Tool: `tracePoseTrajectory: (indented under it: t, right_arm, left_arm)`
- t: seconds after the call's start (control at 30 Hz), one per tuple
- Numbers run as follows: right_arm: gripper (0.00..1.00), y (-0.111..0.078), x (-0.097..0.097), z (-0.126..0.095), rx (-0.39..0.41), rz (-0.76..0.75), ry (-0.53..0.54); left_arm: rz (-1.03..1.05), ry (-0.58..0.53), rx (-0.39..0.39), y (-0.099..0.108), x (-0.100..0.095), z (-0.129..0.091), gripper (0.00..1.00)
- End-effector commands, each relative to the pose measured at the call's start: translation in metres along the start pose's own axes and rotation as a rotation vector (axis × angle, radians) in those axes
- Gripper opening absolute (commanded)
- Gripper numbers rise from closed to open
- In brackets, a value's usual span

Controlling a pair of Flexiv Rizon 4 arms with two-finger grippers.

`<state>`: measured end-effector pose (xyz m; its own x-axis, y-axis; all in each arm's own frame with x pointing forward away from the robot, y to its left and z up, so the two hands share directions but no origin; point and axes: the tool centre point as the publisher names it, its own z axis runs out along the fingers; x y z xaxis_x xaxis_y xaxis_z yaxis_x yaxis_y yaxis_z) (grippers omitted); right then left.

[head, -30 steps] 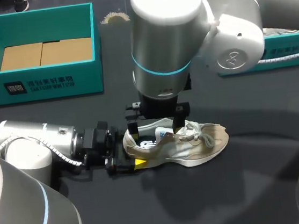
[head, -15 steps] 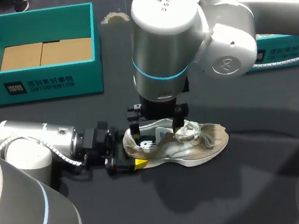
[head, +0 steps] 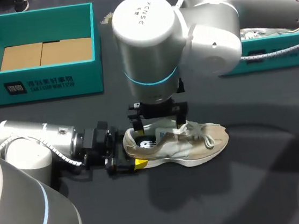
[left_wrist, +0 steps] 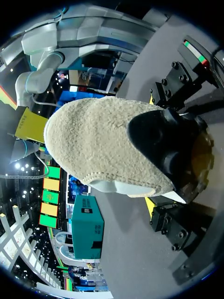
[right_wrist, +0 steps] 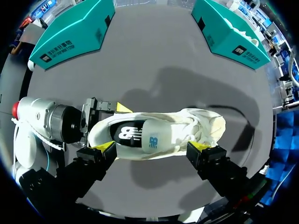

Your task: Take the shoe out of the shoebox, open the shoe tongue, remove and reinsert the insole, then place the shoe into the shoebox

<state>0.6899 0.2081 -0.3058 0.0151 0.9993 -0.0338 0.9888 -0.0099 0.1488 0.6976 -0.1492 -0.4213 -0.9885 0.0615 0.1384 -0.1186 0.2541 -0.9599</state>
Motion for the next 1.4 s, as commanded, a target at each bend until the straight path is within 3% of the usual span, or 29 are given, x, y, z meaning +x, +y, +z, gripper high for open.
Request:
tracePoseTrajectory:
  t: [0.03,0.73,1.4]
  right_arm:
    - [1.0,0.0,0.007,0.005,-0.019,0.028,-0.049]
    - [1.0,-0.012,0.007,0.024,-0.043,0.061,-0.194]
    - [1.0,-0.004,-0.004,0.042,-0.095,0.166,-0.315]
  left_arm:
    - [0.0,-0.002,0.0,0.005,0.003,-0.001,0.0]
    - [0.0,-0.002,0.0,0.005,0.003,-0.001,0.0]
    - [0.0,-0.002,0.0,0.005,0.003,-0.001,0.0]
